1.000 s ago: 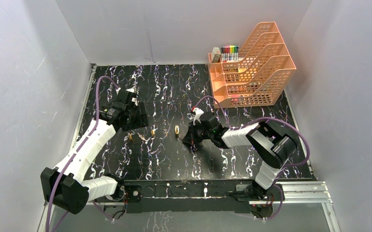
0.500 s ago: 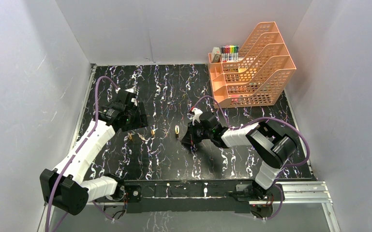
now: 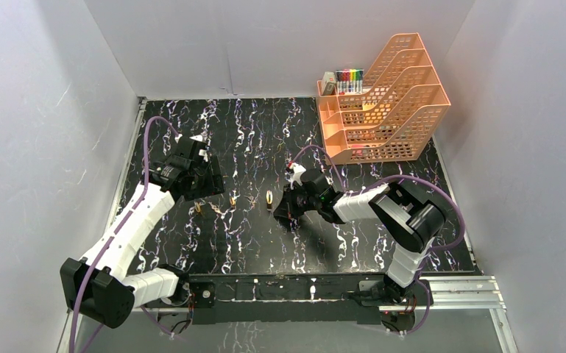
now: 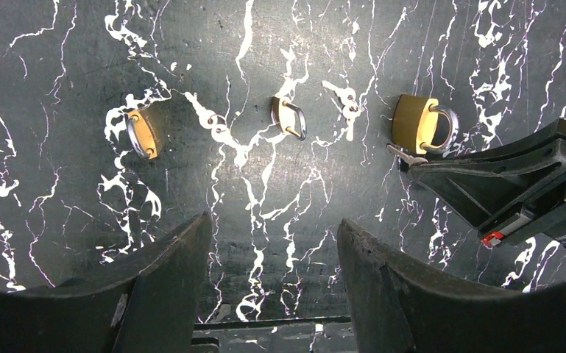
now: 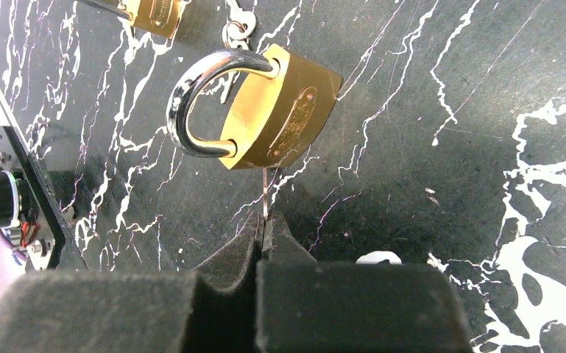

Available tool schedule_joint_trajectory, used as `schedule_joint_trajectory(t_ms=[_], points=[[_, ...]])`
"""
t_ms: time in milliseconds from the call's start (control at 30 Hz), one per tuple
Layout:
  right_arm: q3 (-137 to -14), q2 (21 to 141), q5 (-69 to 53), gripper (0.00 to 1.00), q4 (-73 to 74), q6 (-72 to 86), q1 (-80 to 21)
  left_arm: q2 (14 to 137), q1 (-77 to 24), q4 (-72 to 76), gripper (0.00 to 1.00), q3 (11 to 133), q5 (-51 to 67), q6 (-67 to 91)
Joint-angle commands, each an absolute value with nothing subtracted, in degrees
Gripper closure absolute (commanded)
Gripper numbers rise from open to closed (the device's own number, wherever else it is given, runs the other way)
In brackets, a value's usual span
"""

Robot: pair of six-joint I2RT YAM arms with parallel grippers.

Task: Lock with the key
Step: Adjust the lock at the center of the board.

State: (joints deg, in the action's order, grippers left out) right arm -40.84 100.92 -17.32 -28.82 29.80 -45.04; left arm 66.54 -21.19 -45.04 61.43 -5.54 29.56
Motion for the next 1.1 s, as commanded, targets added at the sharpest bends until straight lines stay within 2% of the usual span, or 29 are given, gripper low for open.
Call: schedule_joint_trajectory(t_ms=[0,1067], points=[[-42.8,101.4,-17.3,1.00,-31.1,29.8,-45.3,64.8,-20.8,-46.5,0.38,60.8,-5.8,28.6],[-47.1,103.5,-14.8,1.00,-28.4,26.8,-44.6,65.4,-20.7,-46.4,0.38,60.5,-5.8,28.1]])
